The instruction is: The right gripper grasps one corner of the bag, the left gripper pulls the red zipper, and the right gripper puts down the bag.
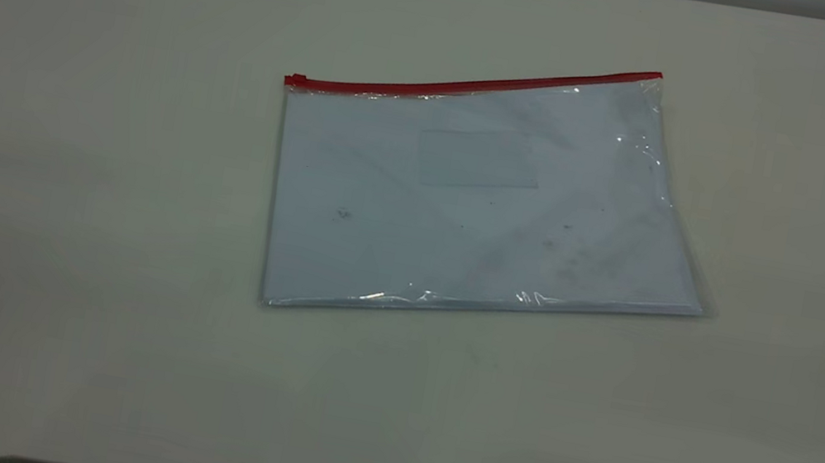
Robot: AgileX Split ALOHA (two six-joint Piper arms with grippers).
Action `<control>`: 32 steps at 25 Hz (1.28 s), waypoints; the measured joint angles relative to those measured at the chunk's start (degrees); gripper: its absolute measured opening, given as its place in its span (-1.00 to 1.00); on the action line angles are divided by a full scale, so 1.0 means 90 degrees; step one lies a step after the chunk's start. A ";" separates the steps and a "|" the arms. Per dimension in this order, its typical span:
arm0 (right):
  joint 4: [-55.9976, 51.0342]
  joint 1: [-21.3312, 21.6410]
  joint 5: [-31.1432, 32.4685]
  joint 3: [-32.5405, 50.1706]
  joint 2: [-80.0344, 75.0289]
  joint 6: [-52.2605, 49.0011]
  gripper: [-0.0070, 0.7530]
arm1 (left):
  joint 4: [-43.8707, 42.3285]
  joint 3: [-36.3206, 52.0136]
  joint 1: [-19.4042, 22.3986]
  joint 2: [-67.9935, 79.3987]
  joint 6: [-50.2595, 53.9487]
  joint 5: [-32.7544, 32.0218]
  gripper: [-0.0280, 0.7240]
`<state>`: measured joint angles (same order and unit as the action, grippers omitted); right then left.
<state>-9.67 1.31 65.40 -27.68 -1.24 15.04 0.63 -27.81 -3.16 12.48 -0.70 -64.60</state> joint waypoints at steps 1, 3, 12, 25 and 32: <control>0.0000 0.0000 0.0000 0.0000 0.0000 0.0000 0.39 | -0.0006 0.0000 0.0221 -0.0105 0.0000 0.0000 0.59; 0.0000 0.0000 0.0000 0.0000 0.0000 0.0000 0.39 | -0.0006 0.0000 0.0561 -0.0397 0.0000 0.0007 0.59; 0.0000 0.0000 0.0000 0.0000 0.0000 0.0000 0.39 | 0.0007 0.0000 0.0831 -0.1507 0.0002 -0.0034 0.59; 0.0000 0.0000 0.0000 0.0000 0.0000 -0.0005 0.39 | 0.0020 0.0000 0.0831 -0.1507 0.0016 -0.0042 0.59; 0.0009 -0.0039 0.0000 0.0000 0.0006 -0.0005 0.39 | 0.0020 0.0000 0.0831 -0.1507 0.0016 -0.0042 0.59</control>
<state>-9.59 0.96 65.40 -27.68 -1.19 15.00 0.82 -27.81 4.32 -1.09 -0.56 -64.98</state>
